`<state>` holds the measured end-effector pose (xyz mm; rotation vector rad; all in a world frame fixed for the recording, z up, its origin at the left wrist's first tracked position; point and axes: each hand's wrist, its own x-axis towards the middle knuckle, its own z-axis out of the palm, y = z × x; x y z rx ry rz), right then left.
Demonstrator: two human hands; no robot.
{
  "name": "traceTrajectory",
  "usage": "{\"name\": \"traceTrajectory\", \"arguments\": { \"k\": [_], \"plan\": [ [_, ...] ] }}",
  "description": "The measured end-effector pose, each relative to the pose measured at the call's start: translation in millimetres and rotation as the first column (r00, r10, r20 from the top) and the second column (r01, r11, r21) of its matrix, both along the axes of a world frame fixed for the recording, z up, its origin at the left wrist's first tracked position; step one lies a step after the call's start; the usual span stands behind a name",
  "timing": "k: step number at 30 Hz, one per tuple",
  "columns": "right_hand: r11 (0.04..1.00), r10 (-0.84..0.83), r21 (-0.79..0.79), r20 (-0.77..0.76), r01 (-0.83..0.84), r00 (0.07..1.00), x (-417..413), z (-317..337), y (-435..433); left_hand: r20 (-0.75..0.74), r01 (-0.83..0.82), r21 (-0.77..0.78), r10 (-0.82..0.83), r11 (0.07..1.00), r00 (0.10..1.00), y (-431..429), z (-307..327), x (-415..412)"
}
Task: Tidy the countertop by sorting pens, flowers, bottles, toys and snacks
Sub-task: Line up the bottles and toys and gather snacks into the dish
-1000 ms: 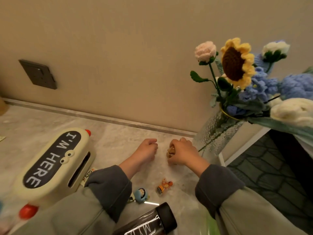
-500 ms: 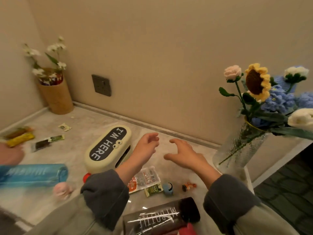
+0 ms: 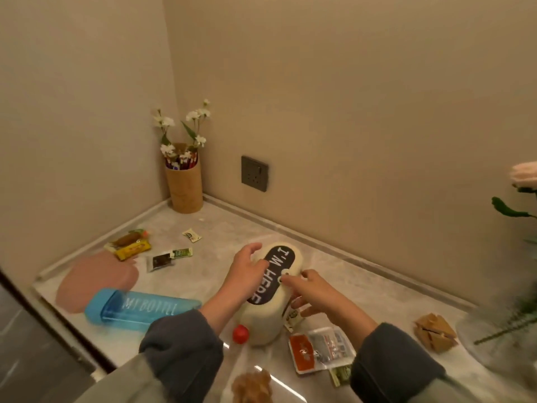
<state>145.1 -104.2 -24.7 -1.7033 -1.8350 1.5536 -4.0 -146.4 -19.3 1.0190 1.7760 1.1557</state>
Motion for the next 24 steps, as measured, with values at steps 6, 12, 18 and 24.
{"name": "traceTrajectory", "arguments": {
  "k": [6, 12, 18, 24],
  "plan": [
    [0.984, -0.170, 0.036, -0.090, 0.174, 0.981, -44.6, -0.7, 13.3, 0.190, 0.113, -0.098, -0.093, 0.989, 0.977, 11.5, -1.7, -36.5],
    [0.939, 0.006, 0.330, 0.271, -0.099, 0.963, -87.9, 4.3, 33.4, 0.350, 0.174, -0.080, -0.136, 0.981, 0.927, 31.6, 0.2, -79.7],
    [0.875, 0.087, 0.371, 0.513, -0.312, 0.854, -111.0, -6.0, 47.7, 0.262, 0.257, -0.111, -0.221, 0.960, 0.939, 49.8, -12.4, -121.9],
    [0.722, -0.064, 0.580, 0.599, -0.378, 0.798, -118.0, -18.1, 47.9, 0.157, 0.387, -0.148, -0.364, 0.910, 0.918, 69.5, -26.0, -136.0]
  ]
}}
